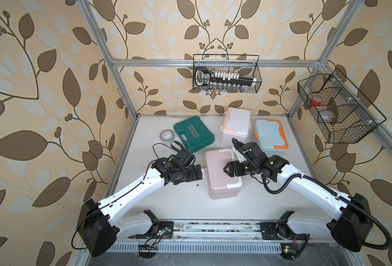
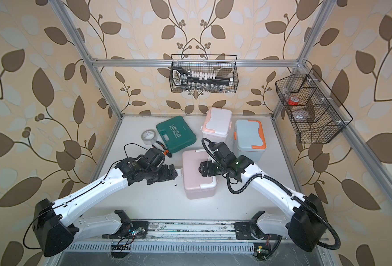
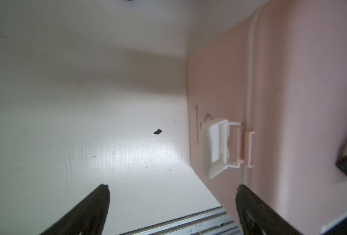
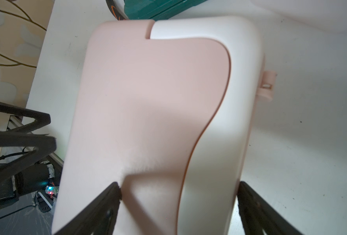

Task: Open first aid kits and take out gauze
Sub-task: Open the fastener of the first aid kit, then open the lid of the first aid kit.

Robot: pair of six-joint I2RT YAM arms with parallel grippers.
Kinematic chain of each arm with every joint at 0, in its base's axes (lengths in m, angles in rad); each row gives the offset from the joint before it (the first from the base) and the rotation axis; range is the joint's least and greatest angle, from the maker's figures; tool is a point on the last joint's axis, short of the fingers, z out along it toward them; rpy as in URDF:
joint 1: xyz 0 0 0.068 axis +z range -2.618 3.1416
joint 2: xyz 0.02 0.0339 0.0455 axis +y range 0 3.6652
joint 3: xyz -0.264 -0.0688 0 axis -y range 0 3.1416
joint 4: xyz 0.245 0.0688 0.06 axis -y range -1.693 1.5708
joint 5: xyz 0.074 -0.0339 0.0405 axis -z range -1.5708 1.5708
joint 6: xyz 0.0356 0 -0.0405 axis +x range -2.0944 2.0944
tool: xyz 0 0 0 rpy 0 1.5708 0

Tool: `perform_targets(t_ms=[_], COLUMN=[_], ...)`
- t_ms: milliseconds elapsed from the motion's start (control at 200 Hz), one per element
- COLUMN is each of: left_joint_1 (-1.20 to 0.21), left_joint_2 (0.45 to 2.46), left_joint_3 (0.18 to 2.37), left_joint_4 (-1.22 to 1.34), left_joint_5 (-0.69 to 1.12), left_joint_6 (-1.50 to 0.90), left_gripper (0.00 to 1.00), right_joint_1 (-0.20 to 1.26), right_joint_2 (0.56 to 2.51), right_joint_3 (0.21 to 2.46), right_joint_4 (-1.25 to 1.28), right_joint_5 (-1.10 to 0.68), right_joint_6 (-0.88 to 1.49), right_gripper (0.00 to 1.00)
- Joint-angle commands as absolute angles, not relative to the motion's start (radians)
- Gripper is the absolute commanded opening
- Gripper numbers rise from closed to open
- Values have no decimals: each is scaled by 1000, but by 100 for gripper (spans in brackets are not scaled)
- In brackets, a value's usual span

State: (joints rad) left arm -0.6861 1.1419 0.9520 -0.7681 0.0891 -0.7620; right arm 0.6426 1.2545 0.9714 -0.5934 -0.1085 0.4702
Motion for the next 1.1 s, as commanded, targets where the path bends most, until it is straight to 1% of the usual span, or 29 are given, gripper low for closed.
perform_targets(t_ms=[0,95,220,330,465,830,880,1095], left_joint_1=[-683,-683,-684,-683,-680,-650,-647,-635], left_joint_2=[1073,1073,1133,1185,1235,1301,1305,1325], left_joint_3=[1019,1032,1030,1032,1050,1048,1046,1039], left_joint_4=[-713,-659,-579,-547,-543,-481,-472,-445], left_joint_5=[205,282,379,387,373,421,428,448], left_joint_6=[-768,-783,-808,-814,-810,-815,-817,-820], left_gripper=[95,92,77,72,71,71,71,70], right_joint_1=[625,594,559,539,532,532,531,531], right_joint_2=[1229,1218,1217,1217,1222,1236,1238,1245], right_joint_3=[979,979,970,957,942,922,922,917], right_joint_4=[-648,-643,-625,-608,-591,-563,-561,-557], right_joint_5=[-93,-112,-150,-190,-224,-280,-285,-306], right_joint_6=[463,465,466,466,461,461,460,457], right_gripper=[89,87,82,76,71,68,66,66])
